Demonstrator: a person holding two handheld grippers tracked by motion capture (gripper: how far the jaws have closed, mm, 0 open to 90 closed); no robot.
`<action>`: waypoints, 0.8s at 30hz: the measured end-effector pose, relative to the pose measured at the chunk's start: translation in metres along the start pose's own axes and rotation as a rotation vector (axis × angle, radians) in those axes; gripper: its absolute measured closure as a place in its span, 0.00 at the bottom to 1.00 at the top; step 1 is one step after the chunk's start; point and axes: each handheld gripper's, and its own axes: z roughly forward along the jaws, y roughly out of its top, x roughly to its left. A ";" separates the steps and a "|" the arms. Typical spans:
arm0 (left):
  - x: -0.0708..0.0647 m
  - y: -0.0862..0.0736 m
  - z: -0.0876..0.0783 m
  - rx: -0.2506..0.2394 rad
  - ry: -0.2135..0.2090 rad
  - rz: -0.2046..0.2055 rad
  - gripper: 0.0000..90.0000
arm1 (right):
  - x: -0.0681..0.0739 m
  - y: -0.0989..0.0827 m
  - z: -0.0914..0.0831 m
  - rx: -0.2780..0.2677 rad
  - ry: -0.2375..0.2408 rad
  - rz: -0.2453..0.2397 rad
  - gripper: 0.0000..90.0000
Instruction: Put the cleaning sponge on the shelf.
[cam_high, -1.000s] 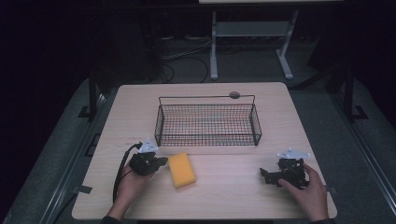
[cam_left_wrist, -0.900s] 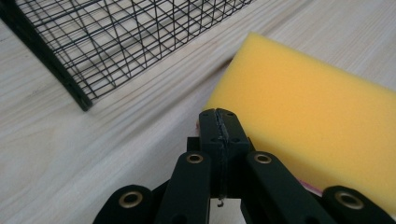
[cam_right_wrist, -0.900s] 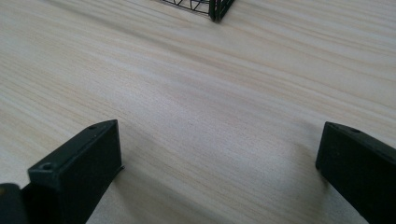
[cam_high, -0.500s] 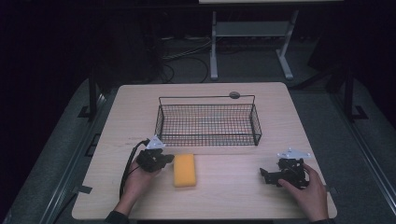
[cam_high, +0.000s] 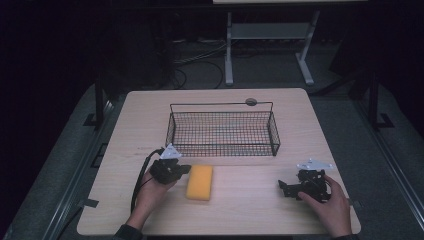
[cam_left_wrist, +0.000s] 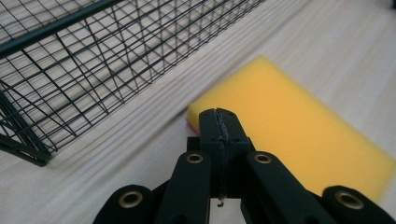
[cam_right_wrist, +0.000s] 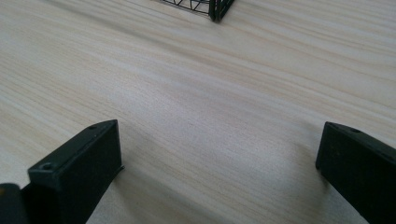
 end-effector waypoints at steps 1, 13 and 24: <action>-0.003 0.000 -0.003 -0.008 -0.005 0.000 1.00 | 0.000 0.000 0.000 0.000 0.000 0.000 0.00; -0.032 -0.014 -0.020 -0.023 -0.081 -0.019 1.00 | 0.000 0.000 0.000 0.000 0.000 0.000 0.00; -0.044 -0.022 -0.014 0.020 -0.102 -0.010 1.00 | 0.000 0.000 0.000 0.000 0.000 0.000 0.00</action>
